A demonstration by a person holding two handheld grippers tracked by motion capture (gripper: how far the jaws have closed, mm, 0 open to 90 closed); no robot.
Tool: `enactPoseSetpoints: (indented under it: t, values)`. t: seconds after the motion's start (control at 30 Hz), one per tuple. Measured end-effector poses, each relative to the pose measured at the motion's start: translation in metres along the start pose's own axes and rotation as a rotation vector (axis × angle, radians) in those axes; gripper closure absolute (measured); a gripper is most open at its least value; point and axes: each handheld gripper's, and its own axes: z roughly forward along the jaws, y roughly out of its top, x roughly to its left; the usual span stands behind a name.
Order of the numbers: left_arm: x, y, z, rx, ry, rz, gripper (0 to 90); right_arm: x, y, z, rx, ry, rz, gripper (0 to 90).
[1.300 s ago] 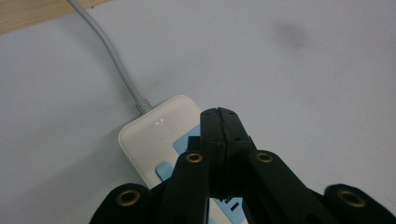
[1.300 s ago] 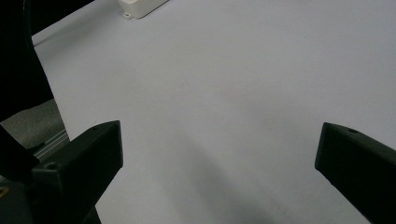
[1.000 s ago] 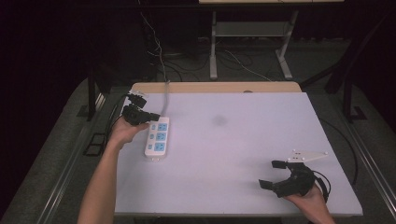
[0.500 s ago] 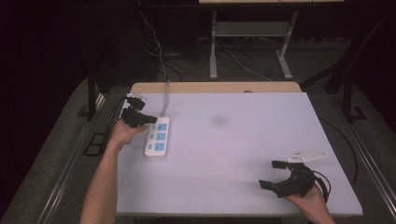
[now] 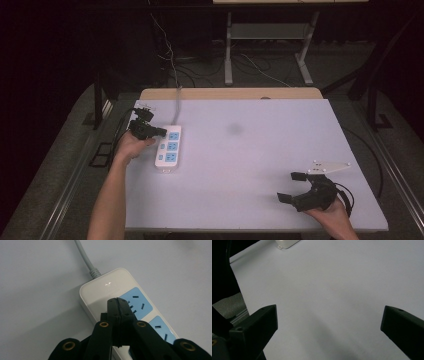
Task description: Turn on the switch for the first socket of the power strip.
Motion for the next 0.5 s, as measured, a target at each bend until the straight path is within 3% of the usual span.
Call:
enactPoseSetpoints:
  t: [0.13, 0.3, 0.5]
  values:
    - [-0.0012, 0.0000, 0.0001, 0.001, 0.007, 0.003, 89.1, 0.0001, 0.0000, 0.0001, 0.000, -0.001, 0.001, 0.5]
    - [0.0006, -0.0047, 0.0011, -0.032, -0.009, -0.035, 89.1, 0.0004, -0.0001, -0.0001, -0.002, 0.000, -0.003, 0.5]
    - [0.0035, -0.0058, 0.0005, -0.030, -0.014, -0.047, 89.3, 0.0008, 0.0000, -0.0001, -0.002, 0.001, -0.003, 0.5]
